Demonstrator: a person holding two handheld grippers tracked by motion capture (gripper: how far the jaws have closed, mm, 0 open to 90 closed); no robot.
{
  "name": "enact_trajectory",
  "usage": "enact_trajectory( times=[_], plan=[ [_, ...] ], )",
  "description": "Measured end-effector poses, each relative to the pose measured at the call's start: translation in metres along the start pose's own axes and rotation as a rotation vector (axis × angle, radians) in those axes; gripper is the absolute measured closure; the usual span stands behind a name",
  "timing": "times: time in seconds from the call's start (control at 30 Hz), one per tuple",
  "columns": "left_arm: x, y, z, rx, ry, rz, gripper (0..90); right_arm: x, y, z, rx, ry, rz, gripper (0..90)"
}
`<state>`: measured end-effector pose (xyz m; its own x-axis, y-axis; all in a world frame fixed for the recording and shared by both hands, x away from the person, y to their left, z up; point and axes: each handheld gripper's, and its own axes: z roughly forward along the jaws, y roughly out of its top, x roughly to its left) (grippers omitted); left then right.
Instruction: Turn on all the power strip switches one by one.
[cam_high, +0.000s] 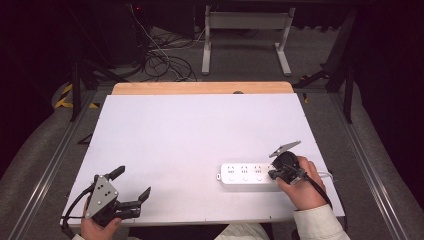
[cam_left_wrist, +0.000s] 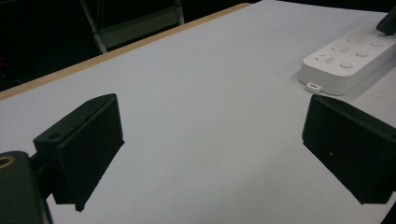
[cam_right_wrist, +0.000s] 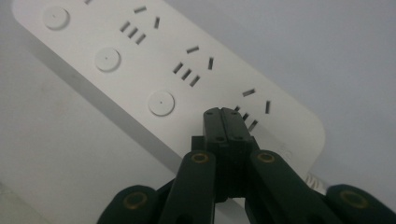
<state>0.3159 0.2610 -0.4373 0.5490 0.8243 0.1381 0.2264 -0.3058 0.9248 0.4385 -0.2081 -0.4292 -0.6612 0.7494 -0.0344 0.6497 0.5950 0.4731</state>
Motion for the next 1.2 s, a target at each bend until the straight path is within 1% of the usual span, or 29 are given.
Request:
enact_trajectory(
  times=[0.07,0.1,0.13,0.2,0.37,0.6,0.73,0.8,0.83,1.0,1.2],
  plan=[
    [0.000,0.000,0.000,-0.001,0.002,0.000,5.4,-0.002,-0.001,-0.012,-0.083,0.038,0.009,90.0],
    [0.000,0.000,0.001,0.000,0.003,0.000,5.4,-0.002,-0.001,-0.018,-0.111,0.038,0.009,90.0],
    [0.000,0.000,0.001,0.001,0.003,0.000,5.5,-0.002,0.000,-0.023,-0.130,0.033,0.004,90.0],
    [0.000,0.000,0.001,0.002,0.005,-0.001,5.4,0.000,0.001,-0.026,-0.147,0.034,-0.010,90.0],
    [0.000,0.000,0.000,0.000,0.007,0.002,5.5,0.005,0.003,-0.023,-0.140,0.035,-0.027,90.0],
    [0.001,0.000,0.000,-0.001,0.007,0.000,5.5,0.009,0.005,-0.025,-0.151,0.037,-0.036,90.0],
    [0.000,0.000,0.000,0.000,0.007,-0.001,5.4,0.012,0.006,-0.017,-0.159,0.050,-0.048,90.0],
    [0.000,0.000,0.000,0.000,0.007,-0.001,5.4,0.015,0.007,-0.010,-0.147,0.061,-0.057,90.0],
    [0.000,0.000,0.000,0.000,0.007,-0.001,5.5,0.018,0.008,-0.005,-0.138,0.078,-0.065,90.0],
    [0.001,0.000,0.000,-0.001,0.007,0.000,5.5,0.020,0.010,0.003,-0.113,0.091,-0.074,90.0],
    [0.000,0.000,0.000,-0.001,0.006,-0.001,5.4,0.023,0.011,0.010,-0.083,0.085,-0.079,90.0]
  ],
)
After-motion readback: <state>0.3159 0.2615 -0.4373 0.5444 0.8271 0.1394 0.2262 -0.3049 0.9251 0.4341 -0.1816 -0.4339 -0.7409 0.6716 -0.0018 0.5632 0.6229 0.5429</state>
